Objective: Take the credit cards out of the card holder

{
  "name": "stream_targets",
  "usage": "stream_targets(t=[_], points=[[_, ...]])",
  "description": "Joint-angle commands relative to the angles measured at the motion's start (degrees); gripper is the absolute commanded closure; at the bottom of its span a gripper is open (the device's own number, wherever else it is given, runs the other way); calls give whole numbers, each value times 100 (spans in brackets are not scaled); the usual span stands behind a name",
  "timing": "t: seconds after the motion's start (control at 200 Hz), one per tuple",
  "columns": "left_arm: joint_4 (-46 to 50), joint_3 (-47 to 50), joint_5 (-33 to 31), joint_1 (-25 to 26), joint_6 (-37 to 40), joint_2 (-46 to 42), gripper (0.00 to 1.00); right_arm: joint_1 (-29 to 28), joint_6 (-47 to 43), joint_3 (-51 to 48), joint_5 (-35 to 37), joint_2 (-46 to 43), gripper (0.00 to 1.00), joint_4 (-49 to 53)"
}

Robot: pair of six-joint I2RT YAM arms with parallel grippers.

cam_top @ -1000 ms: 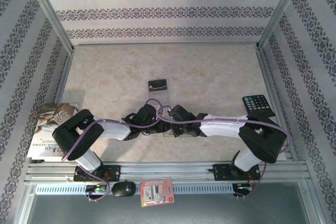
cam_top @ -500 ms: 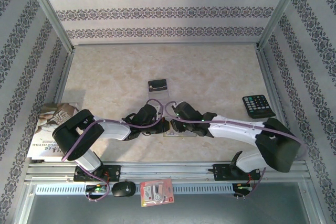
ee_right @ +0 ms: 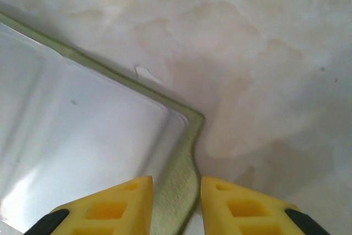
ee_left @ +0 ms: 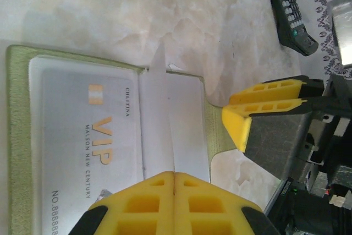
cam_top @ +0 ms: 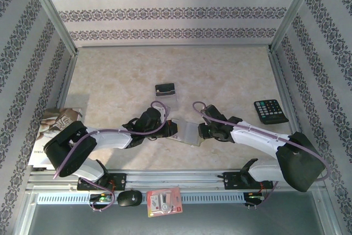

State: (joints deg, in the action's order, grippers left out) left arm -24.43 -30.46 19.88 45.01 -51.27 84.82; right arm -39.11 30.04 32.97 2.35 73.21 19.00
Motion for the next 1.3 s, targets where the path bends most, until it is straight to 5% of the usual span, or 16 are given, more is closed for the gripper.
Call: stream_targets(t=[0.0,0.295,0.5,0.64,1.029,1.294], points=[[204,97,-82,16,132,-228,100,13,104,-18,-108,20,72,162],[11,-328,819,109,268,98,100,-128,279,82,76,183,76,-66],[-141,-927,1519,357,363,792,81,149,263,172,296,-549,74,235],[-357,-1233,1888,473,161,1446,79,314,270,122,328,-1002,69,378],[-1165,-1441,2329,404,-356,2453,80,379,206,64,152,-1408,68,349],[-823,-1213,1827,395,91,1622,80,383,169,170,-29,-1377,67,281]])
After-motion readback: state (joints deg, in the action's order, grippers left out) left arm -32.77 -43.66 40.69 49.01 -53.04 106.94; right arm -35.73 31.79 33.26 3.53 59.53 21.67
